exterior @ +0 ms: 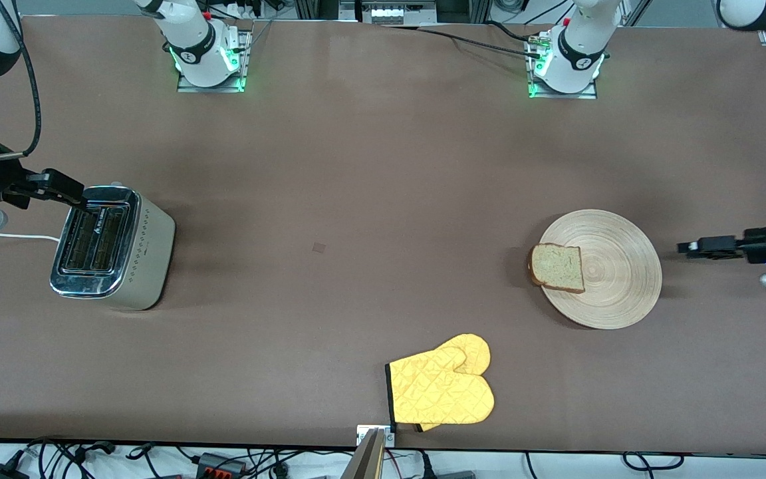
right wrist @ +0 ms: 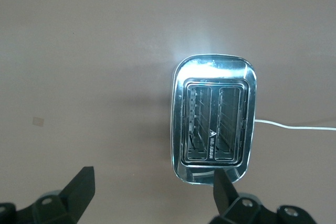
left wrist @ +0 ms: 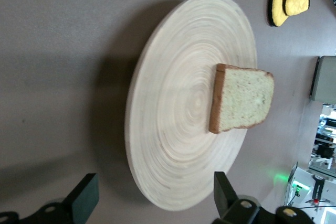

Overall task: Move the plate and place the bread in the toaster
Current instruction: 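Reach the left gripper to the wooden plate's rim, then grip the plate rim with the left gripper and slide it toward the toaster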

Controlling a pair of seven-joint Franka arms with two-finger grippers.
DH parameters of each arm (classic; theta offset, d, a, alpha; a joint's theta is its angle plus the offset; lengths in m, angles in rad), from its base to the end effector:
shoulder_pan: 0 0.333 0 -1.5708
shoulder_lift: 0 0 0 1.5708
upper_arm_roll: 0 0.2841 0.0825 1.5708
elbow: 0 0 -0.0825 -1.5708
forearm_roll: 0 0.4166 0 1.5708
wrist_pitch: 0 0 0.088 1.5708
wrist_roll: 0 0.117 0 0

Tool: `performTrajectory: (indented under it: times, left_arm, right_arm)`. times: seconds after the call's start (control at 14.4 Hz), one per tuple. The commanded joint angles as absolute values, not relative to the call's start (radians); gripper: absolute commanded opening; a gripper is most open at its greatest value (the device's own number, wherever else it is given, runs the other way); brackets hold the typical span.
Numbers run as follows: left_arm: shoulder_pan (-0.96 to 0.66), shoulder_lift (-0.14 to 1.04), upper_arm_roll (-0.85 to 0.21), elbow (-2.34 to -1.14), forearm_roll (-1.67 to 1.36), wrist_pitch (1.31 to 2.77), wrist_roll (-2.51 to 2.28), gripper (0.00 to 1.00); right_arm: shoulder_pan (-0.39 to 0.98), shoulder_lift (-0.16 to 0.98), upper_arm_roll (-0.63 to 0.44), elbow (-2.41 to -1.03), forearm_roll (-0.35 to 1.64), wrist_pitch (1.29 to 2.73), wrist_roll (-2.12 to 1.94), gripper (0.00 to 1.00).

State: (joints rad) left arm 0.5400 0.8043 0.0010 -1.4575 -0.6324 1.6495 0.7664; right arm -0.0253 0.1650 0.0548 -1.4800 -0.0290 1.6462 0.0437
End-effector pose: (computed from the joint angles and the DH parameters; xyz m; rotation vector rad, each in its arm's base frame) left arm 0.5938 0.2810 0.1387 2.3086 0.0355 -0.1323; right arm 0.6376 0.0133 0.5343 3.1217 -0.0200 0.0034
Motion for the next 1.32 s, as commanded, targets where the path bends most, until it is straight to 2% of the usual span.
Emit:
performTrajectory:
  times: [0.0,0.14,0.28,0.42,0.56,0.63,0.83,0.97,1.25]
  left_arm:
    - [0.542,0.856,-0.012,-1.427,-0.666,1.681,0.796,0.85]
    - [0.538,0.894,-0.017,-1.427,-0.692,1.684,0.798,0.65]
    - [0.535,0.907,-0.017,-1.430,-0.722,1.681,0.798,0.37]
    - [0.529,0.916,-0.018,-1.431,-0.723,1.678,0.798,0.17]
    - [0.529,0.919,-0.018,-1.439,-0.723,1.678,0.796,0.04]
    - [0.528,0.916,-0.018,-1.436,-0.721,1.678,0.792,0.01]
    - [0.528,0.907,-0.023,-1.422,-0.718,1.611,0.791,0.01]
    - [0.532,0.891,-0.078,-1.392,-0.716,1.479,0.795,0.01]
    - [0.519,0.897,-0.228,-1.385,-0.722,1.474,0.787,0.01]
  right_arm:
    - [-0.025,0.160,0.063,-1.482,-0.035,1.644,0.060,1.00]
    - [-0.025,0.160,0.063,-1.482,-0.035,1.646,0.061,1.00]
    - [-0.026,0.160,0.063,-1.482,-0.034,1.651,0.061,1.00]
    - [-0.025,0.160,0.063,-1.482,-0.034,1.651,0.061,1.00]
    - [-0.026,0.160,0.063,-1.482,-0.034,1.651,0.061,1.00]
    - [-0.028,0.160,0.063,-1.482,-0.034,1.651,0.061,1.00]
    - [-0.026,0.160,0.063,-1.482,-0.034,1.651,0.061,1.00]
    - [-0.026,0.160,0.063,-1.482,-0.035,1.652,0.061,1.00]
    - [-0.026,0.161,0.063,-1.482,-0.034,1.652,0.061,1.00]
